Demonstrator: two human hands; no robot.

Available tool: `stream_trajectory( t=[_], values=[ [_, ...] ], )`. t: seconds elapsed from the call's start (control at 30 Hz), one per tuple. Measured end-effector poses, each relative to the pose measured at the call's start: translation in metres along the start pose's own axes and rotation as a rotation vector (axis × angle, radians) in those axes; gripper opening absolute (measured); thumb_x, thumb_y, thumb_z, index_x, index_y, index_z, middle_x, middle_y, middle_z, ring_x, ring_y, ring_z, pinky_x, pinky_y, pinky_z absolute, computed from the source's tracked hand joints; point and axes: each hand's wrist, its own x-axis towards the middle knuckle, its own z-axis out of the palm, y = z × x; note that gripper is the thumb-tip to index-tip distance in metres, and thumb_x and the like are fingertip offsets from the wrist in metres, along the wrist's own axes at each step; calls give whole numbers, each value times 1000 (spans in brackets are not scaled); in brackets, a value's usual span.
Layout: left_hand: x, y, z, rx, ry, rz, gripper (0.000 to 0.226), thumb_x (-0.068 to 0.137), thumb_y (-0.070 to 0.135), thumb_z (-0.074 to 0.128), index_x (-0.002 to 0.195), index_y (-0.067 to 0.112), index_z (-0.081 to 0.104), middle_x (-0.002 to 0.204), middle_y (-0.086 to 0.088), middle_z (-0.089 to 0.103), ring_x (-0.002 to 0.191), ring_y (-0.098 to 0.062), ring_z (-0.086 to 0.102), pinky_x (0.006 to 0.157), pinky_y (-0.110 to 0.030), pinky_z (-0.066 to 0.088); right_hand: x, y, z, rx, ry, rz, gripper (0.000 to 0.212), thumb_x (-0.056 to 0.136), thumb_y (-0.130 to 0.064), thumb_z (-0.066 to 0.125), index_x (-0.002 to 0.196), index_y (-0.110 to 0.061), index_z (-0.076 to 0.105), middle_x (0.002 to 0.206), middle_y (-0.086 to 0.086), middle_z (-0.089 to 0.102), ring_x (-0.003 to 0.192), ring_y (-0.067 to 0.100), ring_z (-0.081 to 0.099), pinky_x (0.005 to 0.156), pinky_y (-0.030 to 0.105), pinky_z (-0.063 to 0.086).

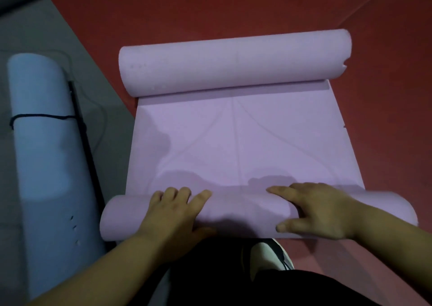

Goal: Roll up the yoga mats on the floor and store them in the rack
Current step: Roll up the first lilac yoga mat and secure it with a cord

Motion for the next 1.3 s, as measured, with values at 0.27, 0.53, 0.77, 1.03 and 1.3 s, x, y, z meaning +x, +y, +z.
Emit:
stream_trajectory(
  t=[0.27, 0.53, 0.77, 1.03, 1.3],
  values=[
    [32, -13, -28, -67, -303, 24, 85, 83, 88, 30, 155, 48, 8, 143, -1, 42, 130, -30, 39, 109, -49, 32, 1, -39, 24, -120, 369, 114, 90, 78, -94, 27, 152, -46, 38, 132, -7, 58, 121, 23, 55, 101, 45, 41],
    [7, 14, 6, -45, 86, -62, 94, 76, 89, 35, 149, 32, 47, 135, -15, 57, 123, -41, 53, 107, -68, 33, 22, -23, -23, 65, -18, 120, 102, 63, -99, 22, 154, -54, 18, 143, -11, 46, 134, 20, 42, 111, 43, 33],
    [35, 1, -19, -65, -115, -103, 96, 71, 93, 19, 155, 47, 8, 147, -1, 32, 138, -28, 28, 116, -56, 14, 11, -40, 18, -186, 367, 157, 92, 80, -91, 27, 157, -41, 34, 142, 15, 53, 128, 42, 49, 108, 57, 36],
    [44, 9, -32, -41, -214, -169, 88, 86, 86, 26, 158, 45, -3, 165, -9, 15, 151, -35, 12, 119, -66, 1, 20, -35, -3, -106, 222, 202, 100, 68, -94, 13, 158, -50, 13, 151, 1, 39, 140, 28, 34, 117, 47, 23],
    [46, 21, -24, -49, -115, -219, 99, 79, 91, 29, 159, 41, -1, 165, -10, 12, 152, -37, 5, 119, -66, -2, 40, -21, -30, 38, 123, 173, 107, 58, -97, 18, 155, -53, 18, 151, -6, 43, 140, 25, 38, 116, 47, 27]
  ],
)
